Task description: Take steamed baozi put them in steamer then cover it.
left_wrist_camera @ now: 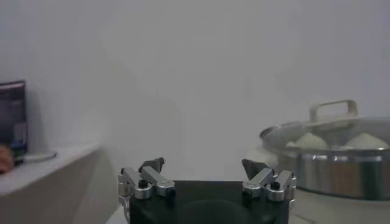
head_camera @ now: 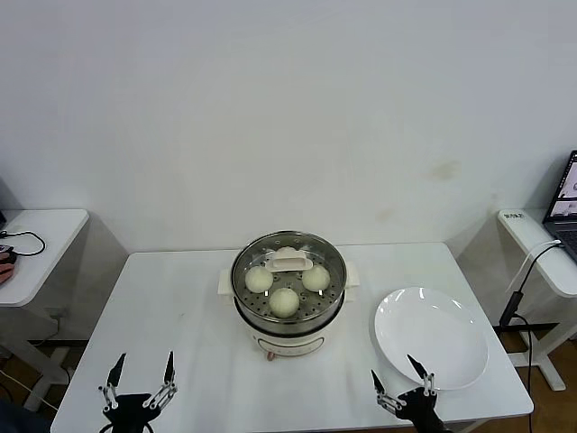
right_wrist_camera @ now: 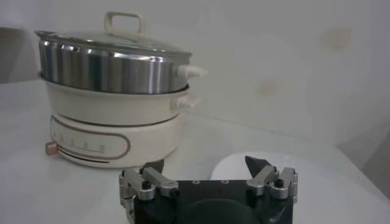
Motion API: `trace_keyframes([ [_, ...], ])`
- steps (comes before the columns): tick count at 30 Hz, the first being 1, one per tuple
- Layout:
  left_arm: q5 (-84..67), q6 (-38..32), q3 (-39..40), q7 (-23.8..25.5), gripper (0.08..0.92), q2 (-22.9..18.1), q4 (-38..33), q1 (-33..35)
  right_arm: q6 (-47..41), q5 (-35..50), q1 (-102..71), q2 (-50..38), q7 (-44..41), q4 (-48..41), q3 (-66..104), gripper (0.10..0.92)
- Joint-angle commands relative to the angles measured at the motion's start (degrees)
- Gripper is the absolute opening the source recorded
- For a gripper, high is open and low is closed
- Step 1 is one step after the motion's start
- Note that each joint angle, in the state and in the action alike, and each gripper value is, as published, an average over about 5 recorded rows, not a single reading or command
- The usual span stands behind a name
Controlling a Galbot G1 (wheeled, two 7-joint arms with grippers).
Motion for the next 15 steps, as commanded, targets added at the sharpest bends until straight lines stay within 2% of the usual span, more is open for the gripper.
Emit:
trace_keyframes([
  [1, -3.4, -3.8, -0.6, -0.2, 0.823, -1.1, 3.3, 2.4, 0.3, 0.7, -0.2, -0.5, 0.4, -0.3, -1.2, 0.823],
  [15, -1.9, -2.9, -0.3, -0.1, 0.823, -2.1, 3.9, 1.6, -0.3, 0.3, 0.0, 0.6, 0.9, -0.9, -2.1, 0.823],
])
